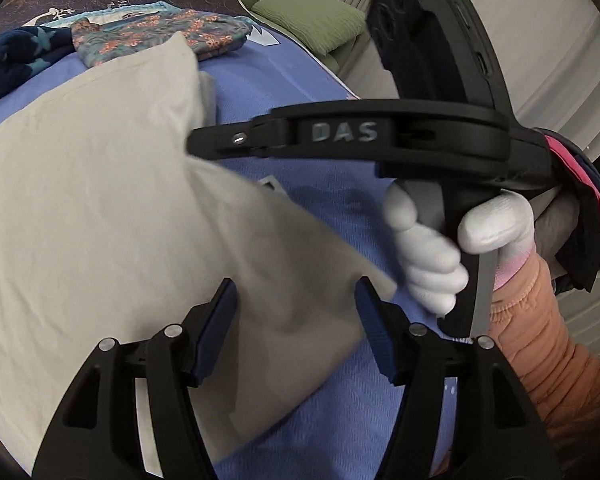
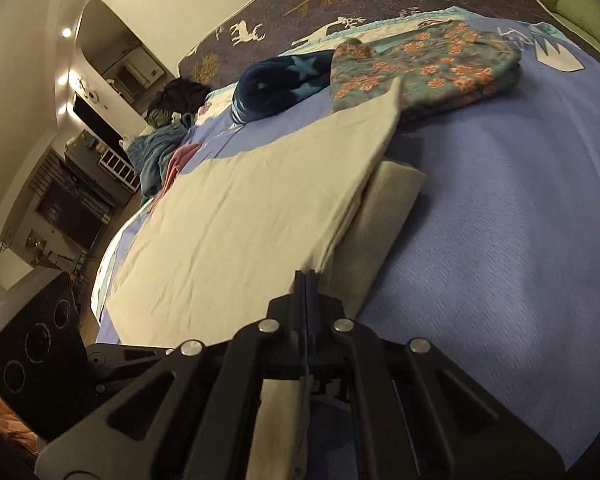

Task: Fold small clothes
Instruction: 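Grasp the sweatshirt edge with the right gripper and fold it flat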

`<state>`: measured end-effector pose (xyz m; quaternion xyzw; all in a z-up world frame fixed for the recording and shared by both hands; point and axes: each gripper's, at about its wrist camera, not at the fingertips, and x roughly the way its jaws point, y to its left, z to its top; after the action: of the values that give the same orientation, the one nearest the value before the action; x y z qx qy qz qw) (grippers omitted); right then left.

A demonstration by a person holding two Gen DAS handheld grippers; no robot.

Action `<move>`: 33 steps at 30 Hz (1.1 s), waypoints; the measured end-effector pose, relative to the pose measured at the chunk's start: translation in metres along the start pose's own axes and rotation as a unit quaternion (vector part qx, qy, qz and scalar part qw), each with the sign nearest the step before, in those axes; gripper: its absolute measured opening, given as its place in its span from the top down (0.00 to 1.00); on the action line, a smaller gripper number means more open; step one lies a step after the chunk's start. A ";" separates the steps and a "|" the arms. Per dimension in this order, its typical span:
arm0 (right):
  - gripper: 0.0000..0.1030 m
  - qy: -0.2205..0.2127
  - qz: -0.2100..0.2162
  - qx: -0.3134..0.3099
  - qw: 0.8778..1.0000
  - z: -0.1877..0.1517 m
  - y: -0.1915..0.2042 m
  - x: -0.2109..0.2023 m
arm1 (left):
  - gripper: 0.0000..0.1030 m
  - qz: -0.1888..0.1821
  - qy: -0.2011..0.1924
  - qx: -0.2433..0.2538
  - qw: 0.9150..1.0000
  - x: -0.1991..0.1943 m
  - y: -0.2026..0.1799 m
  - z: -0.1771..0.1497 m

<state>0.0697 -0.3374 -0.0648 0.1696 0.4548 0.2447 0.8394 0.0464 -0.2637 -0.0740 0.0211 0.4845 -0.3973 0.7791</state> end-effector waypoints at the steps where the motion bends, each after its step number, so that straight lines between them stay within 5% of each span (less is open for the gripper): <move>1: 0.97 0.001 0.001 0.000 1.000 0.002 -0.001 0.001 | 0.38 -0.001 0.000 -0.001 1.000 0.001 -0.001 0.002; 4: 0.96 -0.006 0.007 0.008 1.000 0.006 -0.006 0.000 | 0.38 0.000 0.001 -0.001 1.000 0.010 -0.001 0.012; 8: 0.77 -0.020 -0.024 0.029 0.999 0.010 -0.016 -0.008 | 0.38 0.006 0.005 0.008 1.000 0.019 -0.002 0.017; 10: 0.78 -0.014 -0.065 0.040 0.997 0.013 -0.025 -0.007 | 0.38 0.012 0.004 0.025 1.000 0.018 -0.005 0.014; 13: 0.78 -0.021 -0.068 0.078 0.994 0.018 -0.039 -0.007 | 0.38 0.020 -0.003 0.042 0.999 0.015 -0.008 0.007; 15: 0.75 -0.037 -0.101 0.095 0.990 0.020 -0.047 -0.011 | 0.48 0.026 -0.007 0.045 0.999 0.014 -0.006 0.005; 21: 0.75 -0.013 -0.034 0.108 0.994 0.020 -0.057 0.004 | 0.55 0.013 -0.015 0.039 0.999 0.010 0.001 0.001; 22: 0.83 -0.012 -0.037 0.107 0.994 0.021 -0.056 0.009 | 0.55 0.015 -0.015 0.042 0.999 0.010 -0.001 0.000; 23: 0.95 -0.017 -0.053 0.106 0.993 0.022 -0.055 0.010 | 0.55 0.016 -0.016 0.045 0.999 0.009 -0.001 -0.001; 26: 1.00 -0.079 -0.085 0.107 0.988 0.025 -0.051 -0.013 | 0.55 0.011 -0.018 0.048 0.999 0.006 -0.001 -0.005; 27: 1.00 -0.100 -0.137 0.090 0.981 0.028 -0.053 -0.018 | 0.55 0.009 -0.019 0.047 0.999 0.008 0.000 -0.004; 28: 1.00 -0.105 -0.233 0.077 0.964 0.030 -0.062 -0.021 | 0.55 0.006 -0.020 0.047 0.999 0.008 0.000 -0.005; 29: 1.00 -0.088 -0.248 0.101 0.959 0.028 -0.079 -0.021 | 0.54 0.006 -0.022 0.049 0.999 0.007 -0.001 -0.005; 31: 1.00 -0.094 -0.166 0.169 0.967 0.014 -0.099 -0.034 | 0.52 -0.004 -0.026 0.056 0.998 0.007 -0.003 -0.007; 33: 1.00 -0.104 -0.122 0.137 0.977 0.008 -0.080 -0.046 | 0.48 -0.024 -0.029 0.063 0.997 0.006 -0.007 -0.009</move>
<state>0.0754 -0.4292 -0.0699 0.2512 0.4115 0.0568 0.8743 0.0367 -0.2680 -0.0817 0.0463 0.4359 -0.4462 0.7802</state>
